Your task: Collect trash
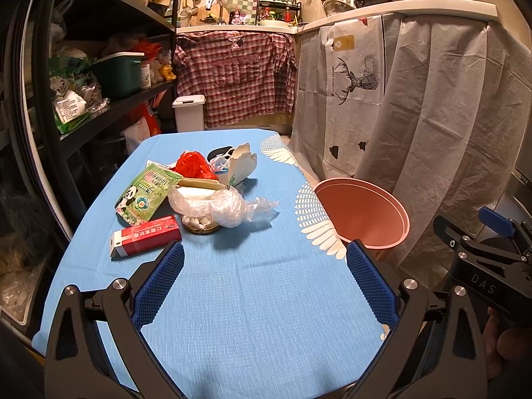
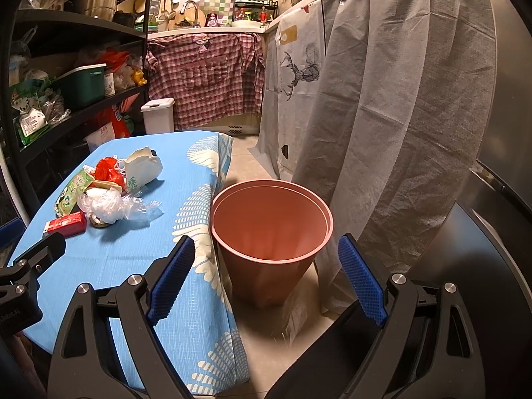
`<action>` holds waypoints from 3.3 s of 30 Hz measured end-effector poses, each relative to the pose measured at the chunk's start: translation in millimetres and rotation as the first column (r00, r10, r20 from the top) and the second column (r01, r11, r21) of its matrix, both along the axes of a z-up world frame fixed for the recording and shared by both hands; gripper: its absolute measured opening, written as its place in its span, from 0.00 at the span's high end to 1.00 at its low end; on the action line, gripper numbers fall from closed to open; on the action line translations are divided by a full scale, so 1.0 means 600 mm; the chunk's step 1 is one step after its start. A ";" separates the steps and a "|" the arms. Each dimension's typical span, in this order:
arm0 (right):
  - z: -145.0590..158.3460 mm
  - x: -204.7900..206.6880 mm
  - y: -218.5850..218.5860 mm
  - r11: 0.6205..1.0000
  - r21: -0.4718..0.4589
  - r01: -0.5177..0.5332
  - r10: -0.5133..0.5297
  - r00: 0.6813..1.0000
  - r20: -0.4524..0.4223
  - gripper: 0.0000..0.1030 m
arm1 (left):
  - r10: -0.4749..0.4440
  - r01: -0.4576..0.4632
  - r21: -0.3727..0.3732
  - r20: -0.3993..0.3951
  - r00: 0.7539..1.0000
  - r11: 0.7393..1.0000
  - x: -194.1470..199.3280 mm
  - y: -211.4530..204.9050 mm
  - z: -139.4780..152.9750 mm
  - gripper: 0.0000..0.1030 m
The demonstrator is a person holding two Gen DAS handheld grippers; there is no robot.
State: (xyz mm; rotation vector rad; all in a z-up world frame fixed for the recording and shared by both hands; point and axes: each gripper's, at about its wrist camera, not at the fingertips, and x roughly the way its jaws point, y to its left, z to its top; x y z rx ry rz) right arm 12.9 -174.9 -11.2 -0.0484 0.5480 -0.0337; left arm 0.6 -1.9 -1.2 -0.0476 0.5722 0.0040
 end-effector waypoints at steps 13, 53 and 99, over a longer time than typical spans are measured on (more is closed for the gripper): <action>0.000 0.000 0.001 1.000 -0.001 0.000 0.000 1.000 0.000 0.16 | 0.001 -0.001 -0.002 0.001 1.000 1.000 0.000 0.001 0.000 0.08; 0.038 0.012 0.014 0.992 0.077 -0.096 0.094 0.995 0.025 0.34 | 0.009 -0.011 -0.063 -0.031 0.999 0.998 0.011 0.026 0.032 0.38; -0.103 0.309 0.333 0.813 0.286 -0.507 0.573 0.782 -0.243 0.55 | 0.012 -0.034 -0.102 -0.207 0.978 0.994 0.327 0.376 -0.034 0.77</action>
